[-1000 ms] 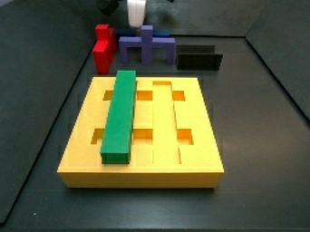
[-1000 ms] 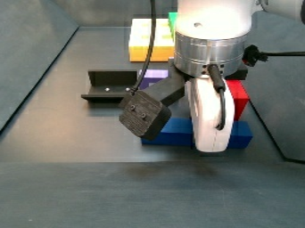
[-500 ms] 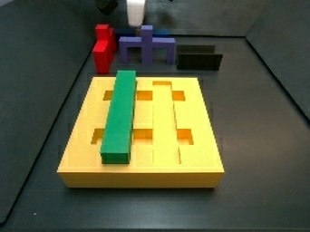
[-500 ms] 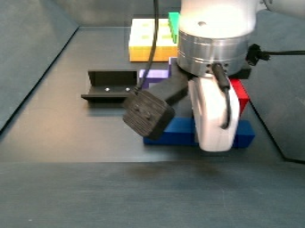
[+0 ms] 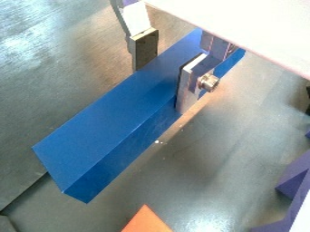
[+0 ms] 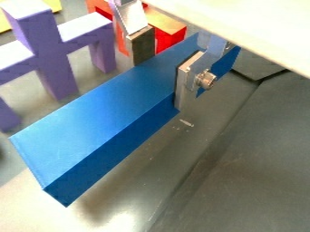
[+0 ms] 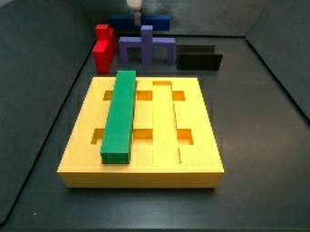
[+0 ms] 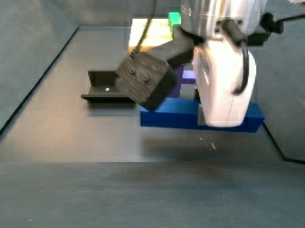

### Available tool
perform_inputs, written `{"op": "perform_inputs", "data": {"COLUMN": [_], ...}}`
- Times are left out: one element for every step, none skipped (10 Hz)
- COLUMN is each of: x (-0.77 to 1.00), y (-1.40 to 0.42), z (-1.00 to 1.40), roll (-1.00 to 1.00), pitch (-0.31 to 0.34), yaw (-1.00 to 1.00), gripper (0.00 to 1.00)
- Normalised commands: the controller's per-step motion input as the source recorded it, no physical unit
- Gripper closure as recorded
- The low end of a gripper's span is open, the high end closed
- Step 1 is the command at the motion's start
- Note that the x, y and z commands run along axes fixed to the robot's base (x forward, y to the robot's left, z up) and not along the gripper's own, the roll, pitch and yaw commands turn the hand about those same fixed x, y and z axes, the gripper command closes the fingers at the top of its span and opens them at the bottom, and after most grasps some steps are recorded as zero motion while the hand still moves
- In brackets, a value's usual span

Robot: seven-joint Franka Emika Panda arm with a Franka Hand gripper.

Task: Pick up the blue object. Move up. Move to above the board. Insert the blue object.
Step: Move to above the board.

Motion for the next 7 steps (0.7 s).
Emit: {"op": "perform_inputs", "data": {"x": [0.00, -0.04, -0.02, 0.01, 0.00, 0.00, 0.02], "y": [0.00, -0.01, 0.00, 0.00, 0.00, 0.00, 0.00], "z": [1.40, 1.40, 1.40, 1.40, 1.40, 0.92, 0.65], "roll": [0.00, 0.01, 0.02, 0.00, 0.00, 0.00, 0.01], "pitch": [0.004, 0.040, 0.028, 0.058, 0.082, 0.082, 0.073], "yaw": [0.00, -0.01, 0.00, 0.01, 0.00, 0.00, 0.00], "gripper": [1.00, 1.00, 1.00, 1.00, 1.00, 1.00, 1.00]}}
